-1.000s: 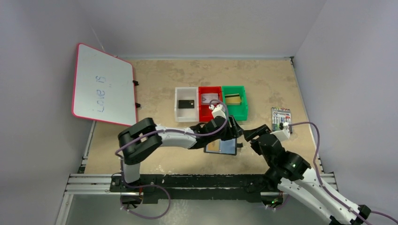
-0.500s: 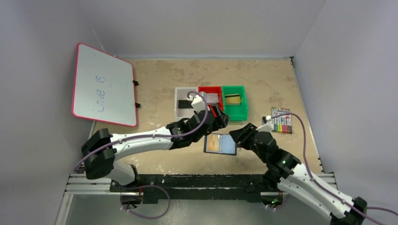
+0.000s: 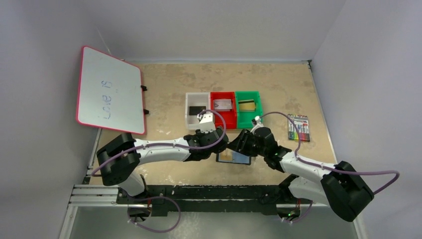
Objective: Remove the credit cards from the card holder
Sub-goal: Remove the credit card from the card holder.
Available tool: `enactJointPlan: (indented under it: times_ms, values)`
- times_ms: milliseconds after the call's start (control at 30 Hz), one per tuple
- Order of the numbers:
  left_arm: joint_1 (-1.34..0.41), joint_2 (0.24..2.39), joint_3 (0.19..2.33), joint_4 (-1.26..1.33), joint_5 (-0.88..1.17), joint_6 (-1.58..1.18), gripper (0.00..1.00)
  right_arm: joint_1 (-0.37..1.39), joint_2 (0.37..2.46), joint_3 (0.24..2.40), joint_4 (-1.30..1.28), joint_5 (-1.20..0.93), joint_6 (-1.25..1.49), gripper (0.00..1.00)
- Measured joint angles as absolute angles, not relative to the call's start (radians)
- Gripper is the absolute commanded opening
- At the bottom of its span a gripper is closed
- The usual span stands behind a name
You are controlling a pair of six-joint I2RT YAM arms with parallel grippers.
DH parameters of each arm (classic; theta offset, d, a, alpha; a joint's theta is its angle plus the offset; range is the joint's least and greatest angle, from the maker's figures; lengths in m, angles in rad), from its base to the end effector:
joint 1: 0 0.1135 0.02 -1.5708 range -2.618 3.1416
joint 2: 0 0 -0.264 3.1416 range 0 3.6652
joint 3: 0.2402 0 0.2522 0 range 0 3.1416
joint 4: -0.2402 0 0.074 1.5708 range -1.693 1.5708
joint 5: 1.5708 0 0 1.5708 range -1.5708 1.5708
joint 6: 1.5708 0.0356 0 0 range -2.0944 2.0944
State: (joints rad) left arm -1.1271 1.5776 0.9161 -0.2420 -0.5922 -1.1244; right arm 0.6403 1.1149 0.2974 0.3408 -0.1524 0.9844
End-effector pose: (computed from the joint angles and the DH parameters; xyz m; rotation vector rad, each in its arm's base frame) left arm 0.1536 -0.2769 0.1930 -0.2405 2.3041 -0.4182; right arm 0.1669 0.1311 0.1628 0.2821 2.2345 1.1128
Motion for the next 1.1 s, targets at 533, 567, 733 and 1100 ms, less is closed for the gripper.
enactJointPlan:
  times_ms: [533, 567, 733, 1100]
  values:
    - [-1.127, 1.696, 0.924, -0.230, -0.521, -1.066, 0.56, 0.547, 1.208, 0.223, 0.484, -0.267, 0.993, 0.44]
    - [-1.127, 1.702, 0.926, -0.226, -0.515, -1.060, 0.55, 0.543, 1.227, 0.221, 0.498, -0.280, 0.994, 0.43]
    - [-1.127, 1.722, 0.941, -0.216, -0.494, -1.044, 0.48, 0.535, 1.303, 0.218, 0.589, -0.318, 1.003, 0.39]
    - [-1.123, 1.737, 0.950, -0.208, -0.502, -1.028, 0.23, 0.526, 1.375, 0.188, 0.730, -0.369, 1.036, 0.40]
